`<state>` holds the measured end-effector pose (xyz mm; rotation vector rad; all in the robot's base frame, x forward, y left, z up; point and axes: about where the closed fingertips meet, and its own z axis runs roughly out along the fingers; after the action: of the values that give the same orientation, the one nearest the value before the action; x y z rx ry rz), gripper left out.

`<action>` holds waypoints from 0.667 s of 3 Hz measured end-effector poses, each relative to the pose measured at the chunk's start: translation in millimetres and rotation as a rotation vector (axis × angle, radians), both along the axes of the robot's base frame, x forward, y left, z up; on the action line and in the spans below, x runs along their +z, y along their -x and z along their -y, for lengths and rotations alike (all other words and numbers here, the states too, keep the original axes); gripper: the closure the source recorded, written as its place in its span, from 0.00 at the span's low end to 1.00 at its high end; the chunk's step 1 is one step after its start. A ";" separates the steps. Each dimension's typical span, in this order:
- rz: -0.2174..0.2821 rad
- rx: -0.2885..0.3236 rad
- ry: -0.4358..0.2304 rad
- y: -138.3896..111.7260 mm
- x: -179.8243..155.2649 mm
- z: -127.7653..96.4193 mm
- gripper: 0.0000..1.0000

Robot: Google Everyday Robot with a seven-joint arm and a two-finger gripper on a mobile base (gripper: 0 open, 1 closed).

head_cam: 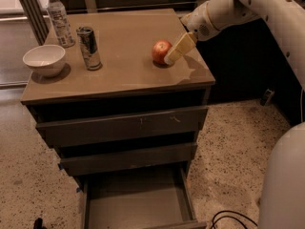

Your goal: Place apple into bottom drawer

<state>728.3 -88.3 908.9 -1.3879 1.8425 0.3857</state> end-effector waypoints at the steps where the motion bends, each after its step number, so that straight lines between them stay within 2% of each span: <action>1: -0.014 -0.007 0.019 -16.8 -19.4 -7.2 0.00; 2: -0.031 -0.019 0.030 -34.5 -35.5 -13.4 0.00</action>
Offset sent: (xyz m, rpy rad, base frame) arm 0.0580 0.0135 -0.0466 -0.0438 0.0402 -0.0425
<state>762.8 -74.9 873.4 -1.3912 1.8920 0.3731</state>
